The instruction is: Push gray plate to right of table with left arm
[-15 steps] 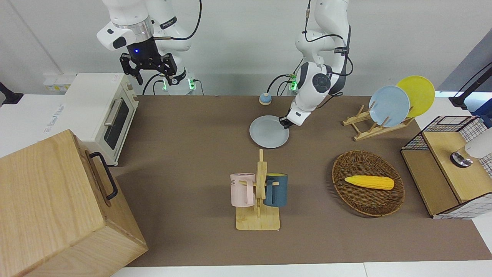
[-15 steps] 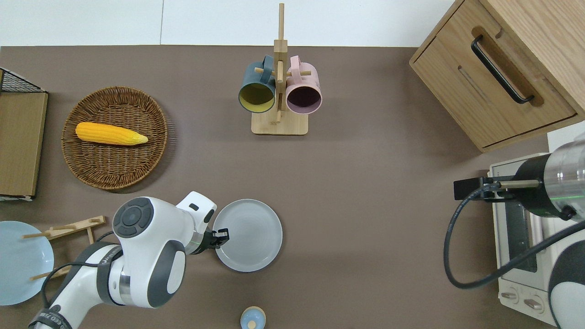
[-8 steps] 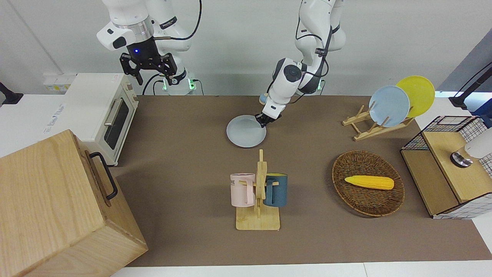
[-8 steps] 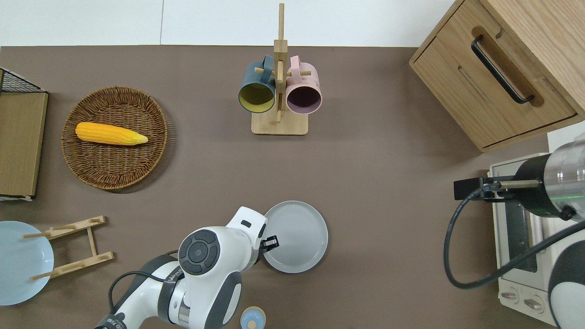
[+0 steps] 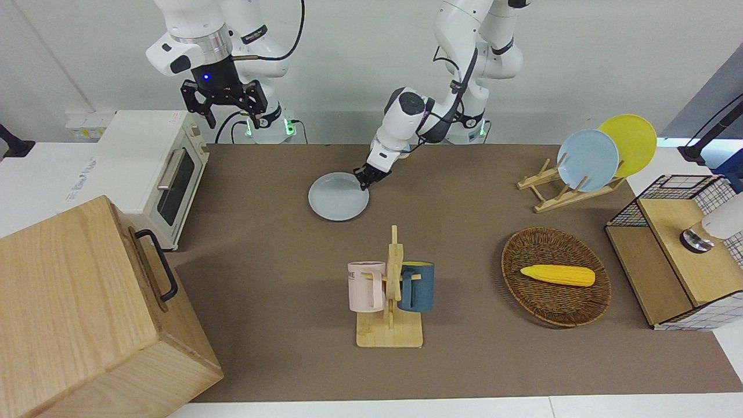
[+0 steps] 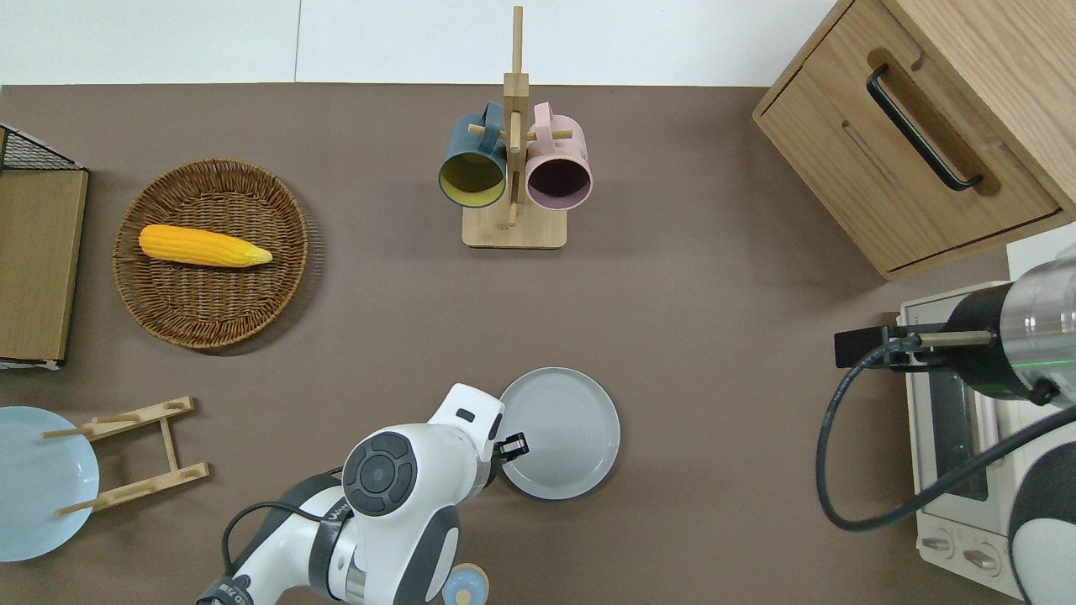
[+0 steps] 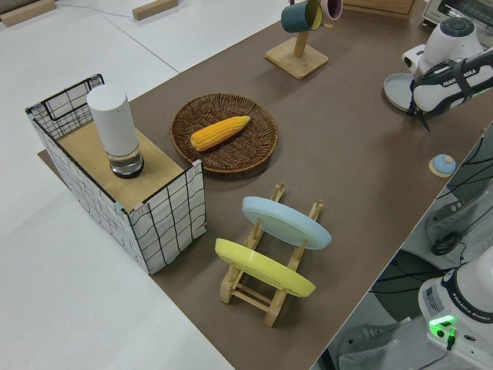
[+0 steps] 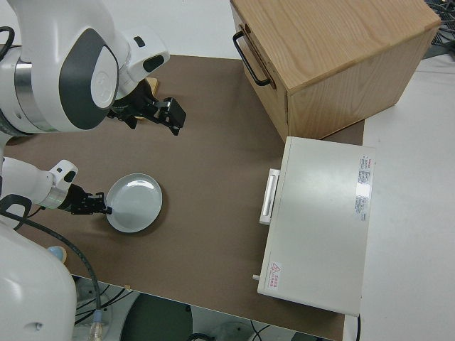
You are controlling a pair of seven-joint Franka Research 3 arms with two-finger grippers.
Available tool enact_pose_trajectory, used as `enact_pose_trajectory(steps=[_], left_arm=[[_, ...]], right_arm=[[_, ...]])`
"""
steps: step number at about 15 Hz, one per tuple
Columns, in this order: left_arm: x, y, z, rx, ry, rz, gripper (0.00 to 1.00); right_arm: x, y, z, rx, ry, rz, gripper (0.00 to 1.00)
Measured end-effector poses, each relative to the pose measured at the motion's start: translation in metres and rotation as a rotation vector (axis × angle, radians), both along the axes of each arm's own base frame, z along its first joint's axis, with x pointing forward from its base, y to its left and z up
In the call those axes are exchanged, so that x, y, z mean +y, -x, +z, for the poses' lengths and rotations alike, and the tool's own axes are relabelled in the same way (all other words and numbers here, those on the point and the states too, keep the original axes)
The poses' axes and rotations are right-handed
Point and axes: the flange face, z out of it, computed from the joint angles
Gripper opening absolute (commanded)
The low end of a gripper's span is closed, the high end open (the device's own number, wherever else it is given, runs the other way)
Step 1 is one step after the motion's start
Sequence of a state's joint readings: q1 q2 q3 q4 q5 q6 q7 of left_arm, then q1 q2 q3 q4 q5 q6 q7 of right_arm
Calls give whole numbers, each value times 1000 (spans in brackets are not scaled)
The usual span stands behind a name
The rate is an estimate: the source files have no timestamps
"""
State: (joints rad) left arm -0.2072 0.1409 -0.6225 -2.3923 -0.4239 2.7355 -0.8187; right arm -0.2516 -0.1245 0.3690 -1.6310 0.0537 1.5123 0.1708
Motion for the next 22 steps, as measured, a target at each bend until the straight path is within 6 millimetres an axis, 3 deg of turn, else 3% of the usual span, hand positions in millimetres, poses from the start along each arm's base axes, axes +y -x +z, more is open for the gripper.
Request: enact_pose_trajectory(steps=[5,6,7,8,9,11,15,18,20,22], left_arm=[[-8,-2,-1,1,18,16,0],[-9,-2,-1,3,22,21,43],[-12,-3,-1,6,29,26,172],[-13,-4,-2,8,32,27,378],[-15,-5,-2,10,35,28,658],[-18,-7,-3,13,42,30,977],[-17,-14,1,10,51,48,983],[-2,-28,6,18,37,83,987],[20,-43,19,57,7,79,989],[71,-80,52,115,-19,25,989]], right_arm=[[0,0,0,0,0,0,996],[0,0,0,0,0,0,996],[0,0,0,0,0,0,996],[0,0,0,0,0,0,994],[0,0,0,0,0,0,996],[0,0,0,0,0,0,996],[0,0,0,0,0,0,996],[0,0,0,0,0,0,996],[0,0,0,0,0,0,996],[0,0,0,0,0,0,996]])
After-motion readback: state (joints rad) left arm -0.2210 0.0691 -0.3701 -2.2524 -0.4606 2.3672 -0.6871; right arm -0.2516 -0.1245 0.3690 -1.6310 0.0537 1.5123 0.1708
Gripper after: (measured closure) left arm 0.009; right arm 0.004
